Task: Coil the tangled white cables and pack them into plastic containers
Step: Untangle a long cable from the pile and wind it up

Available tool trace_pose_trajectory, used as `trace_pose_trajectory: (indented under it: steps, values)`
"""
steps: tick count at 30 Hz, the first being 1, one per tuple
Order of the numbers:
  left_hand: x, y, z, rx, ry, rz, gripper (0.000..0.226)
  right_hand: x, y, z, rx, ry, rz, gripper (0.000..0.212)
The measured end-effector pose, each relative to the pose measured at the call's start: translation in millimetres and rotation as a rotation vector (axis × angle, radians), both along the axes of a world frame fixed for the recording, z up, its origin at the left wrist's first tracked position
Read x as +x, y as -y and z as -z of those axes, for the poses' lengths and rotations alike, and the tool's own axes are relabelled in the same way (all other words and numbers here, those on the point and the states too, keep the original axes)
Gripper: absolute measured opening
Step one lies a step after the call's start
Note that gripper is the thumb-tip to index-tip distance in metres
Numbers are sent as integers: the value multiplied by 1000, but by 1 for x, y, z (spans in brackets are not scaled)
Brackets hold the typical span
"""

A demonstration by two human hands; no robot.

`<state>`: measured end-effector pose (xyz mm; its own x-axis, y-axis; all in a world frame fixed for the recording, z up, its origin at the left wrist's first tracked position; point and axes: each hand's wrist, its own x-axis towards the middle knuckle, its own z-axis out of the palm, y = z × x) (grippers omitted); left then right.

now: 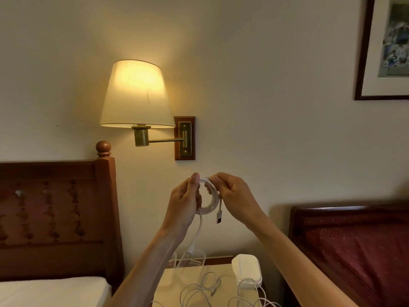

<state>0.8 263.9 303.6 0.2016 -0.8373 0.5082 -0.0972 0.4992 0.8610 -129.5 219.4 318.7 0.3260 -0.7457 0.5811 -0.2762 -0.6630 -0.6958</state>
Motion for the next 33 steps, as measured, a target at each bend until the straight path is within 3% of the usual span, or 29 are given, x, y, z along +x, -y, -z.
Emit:
trace_pose_trajectory:
  steps: [3,6,10,13,19,23,28,30,33]
  values:
    - [7,4,1,-2,-14,-49,41,-10,2,8,-93,-58,87,15]
    - [4,8,7,9,-1,-72,42,-16,1,9,7,-93,108,16]
    - [0,16,18,-1,93,-120,44,-17,-3,-3,293,98,61,24]
    - [-1,20,20,5,88,-116,45,-10,-9,-4,344,224,28,21]
    - [-3,21,14,18,47,-125,44,10,-20,25,35,296,152,6]
    - [-3,19,13,14,70,-137,45,14,-16,30,-51,355,163,4]
    - [4,18,10,91,-11,-129,45,12,-5,36,-276,88,268,6]
    - [4,17,7,128,-5,-97,47,9,1,38,-281,89,238,9]
    - [0,14,4,136,22,-82,50,9,1,43,-118,233,46,6]
